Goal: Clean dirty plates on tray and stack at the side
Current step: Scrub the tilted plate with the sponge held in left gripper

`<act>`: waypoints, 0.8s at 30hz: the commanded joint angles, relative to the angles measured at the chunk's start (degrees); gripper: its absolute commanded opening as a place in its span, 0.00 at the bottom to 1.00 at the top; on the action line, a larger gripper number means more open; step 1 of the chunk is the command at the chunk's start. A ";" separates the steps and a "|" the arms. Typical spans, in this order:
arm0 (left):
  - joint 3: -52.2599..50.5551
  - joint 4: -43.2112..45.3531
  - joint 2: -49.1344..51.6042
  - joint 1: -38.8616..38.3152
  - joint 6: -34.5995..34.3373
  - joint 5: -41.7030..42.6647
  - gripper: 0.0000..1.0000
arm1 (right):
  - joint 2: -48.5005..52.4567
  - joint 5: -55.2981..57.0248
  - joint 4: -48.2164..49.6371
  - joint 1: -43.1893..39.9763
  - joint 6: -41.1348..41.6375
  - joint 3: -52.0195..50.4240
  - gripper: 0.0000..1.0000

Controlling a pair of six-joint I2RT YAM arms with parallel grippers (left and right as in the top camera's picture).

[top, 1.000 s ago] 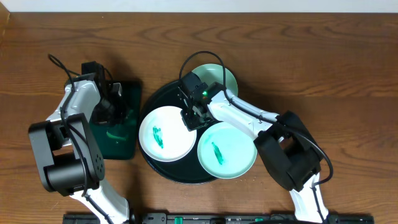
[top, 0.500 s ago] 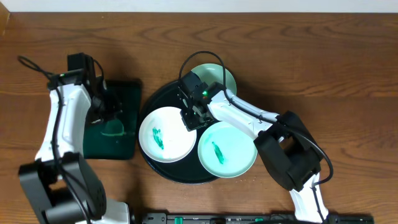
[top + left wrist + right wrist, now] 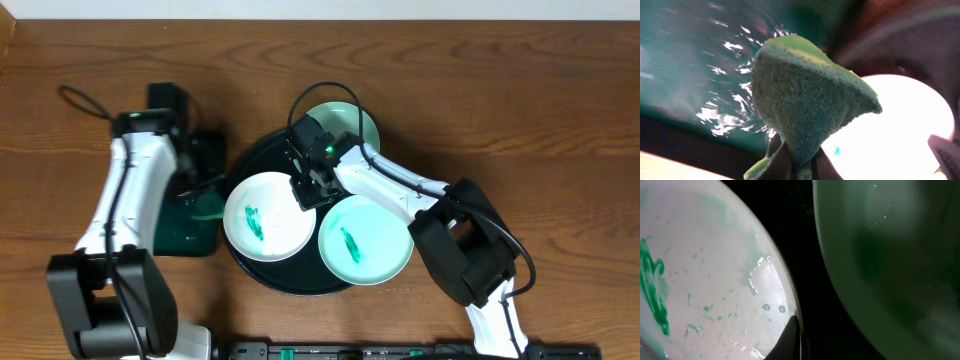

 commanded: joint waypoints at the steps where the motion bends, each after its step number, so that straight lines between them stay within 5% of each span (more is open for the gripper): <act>1: -1.40 0.07 -0.02 -6.97 -7.32 1.70 0.07 | 1.31 -3.26 0.15 0.00 0.44 0.96 0.01; 11: -17.66 16.76 0.09 -14.58 -17.20 2.23 0.07 | 1.31 -3.93 0.07 -0.09 0.39 0.96 0.01; 17: -23.06 19.45 0.09 -15.15 -21.42 -8.13 0.07 | 1.31 -3.93 0.04 -0.07 0.39 0.96 0.01; 24: -23.06 27.34 0.09 -16.94 -4.94 20.98 0.07 | 1.31 -4.07 0.17 -0.09 0.39 0.96 0.01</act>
